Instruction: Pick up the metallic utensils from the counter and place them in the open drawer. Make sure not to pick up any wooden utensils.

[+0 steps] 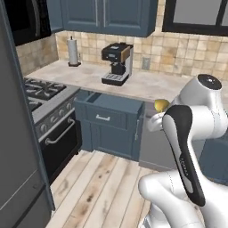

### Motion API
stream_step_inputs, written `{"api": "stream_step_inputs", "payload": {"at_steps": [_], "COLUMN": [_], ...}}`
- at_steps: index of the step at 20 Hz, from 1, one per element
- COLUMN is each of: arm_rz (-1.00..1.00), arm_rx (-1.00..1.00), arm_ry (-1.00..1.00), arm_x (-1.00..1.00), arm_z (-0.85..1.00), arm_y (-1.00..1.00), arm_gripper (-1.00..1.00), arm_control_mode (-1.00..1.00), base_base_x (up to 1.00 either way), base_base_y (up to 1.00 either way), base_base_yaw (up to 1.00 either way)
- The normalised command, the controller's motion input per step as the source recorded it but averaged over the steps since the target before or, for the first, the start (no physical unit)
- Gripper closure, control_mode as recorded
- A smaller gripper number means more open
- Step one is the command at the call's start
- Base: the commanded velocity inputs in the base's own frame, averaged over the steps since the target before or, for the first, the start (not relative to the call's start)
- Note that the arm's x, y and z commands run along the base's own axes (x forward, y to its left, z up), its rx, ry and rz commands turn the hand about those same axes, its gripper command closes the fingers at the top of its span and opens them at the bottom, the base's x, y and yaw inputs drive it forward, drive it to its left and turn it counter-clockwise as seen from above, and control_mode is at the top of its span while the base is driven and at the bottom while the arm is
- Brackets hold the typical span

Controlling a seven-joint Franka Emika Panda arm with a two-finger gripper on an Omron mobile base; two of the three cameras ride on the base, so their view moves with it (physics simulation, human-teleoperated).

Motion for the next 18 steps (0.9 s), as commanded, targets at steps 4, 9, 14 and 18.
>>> {"api": "stream_step_inputs", "payload": {"at_steps": [4,9,14,18], "arm_rz": [0.0,0.0,0.0,0.0], "arm_rx": [0.0,0.0,0.0,0.0], "arm_ry": [0.0,0.0,0.0,0.0], "arm_x": [0.0,0.0,0.0,0.0], "arm_z": [0.0,0.0,0.0,0.0], "arm_y": [0.0,0.0,0.0,0.0], "arm_gripper": [1.0,1.0,1.0,1.0], "arm_control_mode": [1.0,1.0,1.0,1.0], "base_base_x": [0.99,0.56,0.22,0.09], "base_base_y": [-0.2,-0.19,-0.29,-0.26], "base_base_yaw": [0.3,0.31,0.34,0.37]}}
